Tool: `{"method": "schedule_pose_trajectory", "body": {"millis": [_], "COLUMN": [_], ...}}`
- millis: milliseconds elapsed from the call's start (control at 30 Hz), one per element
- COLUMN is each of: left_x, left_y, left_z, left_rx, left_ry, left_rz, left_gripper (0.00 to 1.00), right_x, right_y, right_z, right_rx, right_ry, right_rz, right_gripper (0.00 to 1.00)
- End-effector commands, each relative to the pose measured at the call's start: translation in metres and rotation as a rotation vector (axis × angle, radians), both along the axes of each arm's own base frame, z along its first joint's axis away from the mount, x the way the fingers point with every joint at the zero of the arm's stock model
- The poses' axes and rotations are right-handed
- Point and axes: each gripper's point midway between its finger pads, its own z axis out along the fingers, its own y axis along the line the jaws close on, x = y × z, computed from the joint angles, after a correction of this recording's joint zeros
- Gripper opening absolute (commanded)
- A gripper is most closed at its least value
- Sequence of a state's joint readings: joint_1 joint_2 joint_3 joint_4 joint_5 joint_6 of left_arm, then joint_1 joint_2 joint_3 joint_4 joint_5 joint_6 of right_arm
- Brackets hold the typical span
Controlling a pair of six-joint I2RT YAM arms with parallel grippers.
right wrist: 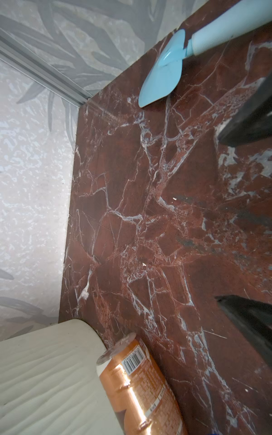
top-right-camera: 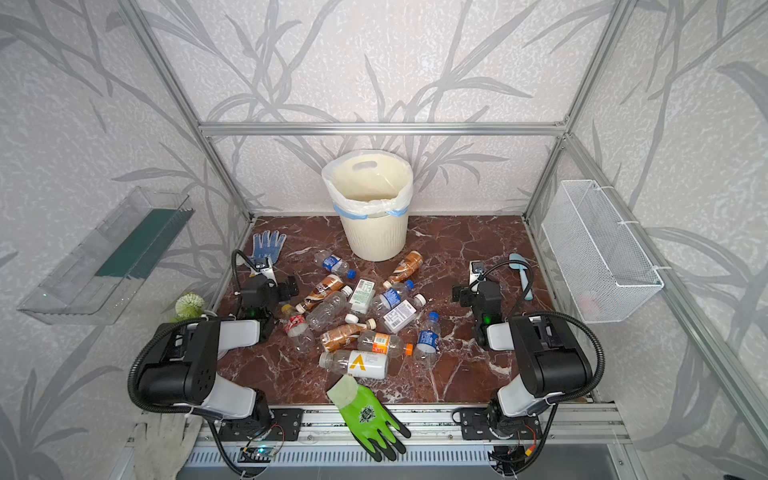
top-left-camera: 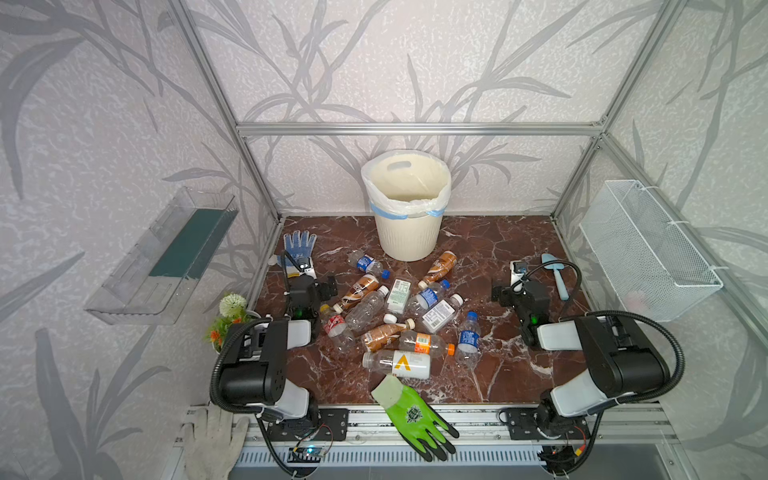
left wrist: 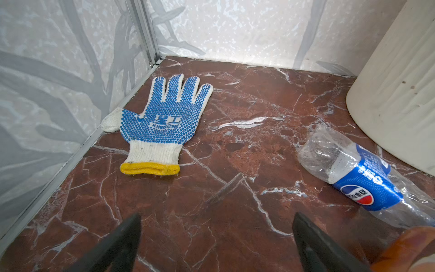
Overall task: Throw the plastic bottles in the bin
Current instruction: 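Raise both arms from rest and move them toward the bottle pile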
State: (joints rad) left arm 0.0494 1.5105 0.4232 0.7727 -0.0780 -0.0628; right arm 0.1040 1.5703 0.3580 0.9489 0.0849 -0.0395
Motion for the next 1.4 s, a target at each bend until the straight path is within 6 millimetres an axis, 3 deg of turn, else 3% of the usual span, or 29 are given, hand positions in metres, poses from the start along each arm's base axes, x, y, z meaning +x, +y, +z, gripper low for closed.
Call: {"method": "schedule_pose_trajectory", "body": {"millis": [0, 1200, 1267, 1300, 1367], "left_x": [-0.0019, -0.0018, -0.0019, -0.0017, -0.0018], "left_y": [0.0001, 0.0001, 0.0004, 0.0005, 0.0004], "left_z": [-0.0033, -0.0035, -0.0034, -0.003, -0.0028], "left_rx": [0.007, 0.006, 0.006, 0.007, 0.006], "left_ry": [0.002, 0.002, 0.001, 0.001, -0.001], "left_rz": [0.003, 0.004, 0.005, 0.005, 0.005], "left_gripper": [0.99, 0.99, 0.96, 0.9, 0.82], "right_x": [0.0057, 0.0063, 0.0063, 0.0063, 0.0062], "right_y": [0.0026, 0.0022, 0.0017, 0.0022, 0.0017], "right_z": [0.0074, 0.0078, 0.0079, 0.0078, 0.0076], "right_rx": [-0.006, 0.001, 0.006, 0.007, 0.008], "right_ry": [-0.025, -0.024, -0.024, -0.024, -0.024], "right_rz": [0.01, 0.012, 0.011, 0.013, 0.013], "right_gripper": [0.99, 0.99, 0.98, 0.91, 0.87]}}
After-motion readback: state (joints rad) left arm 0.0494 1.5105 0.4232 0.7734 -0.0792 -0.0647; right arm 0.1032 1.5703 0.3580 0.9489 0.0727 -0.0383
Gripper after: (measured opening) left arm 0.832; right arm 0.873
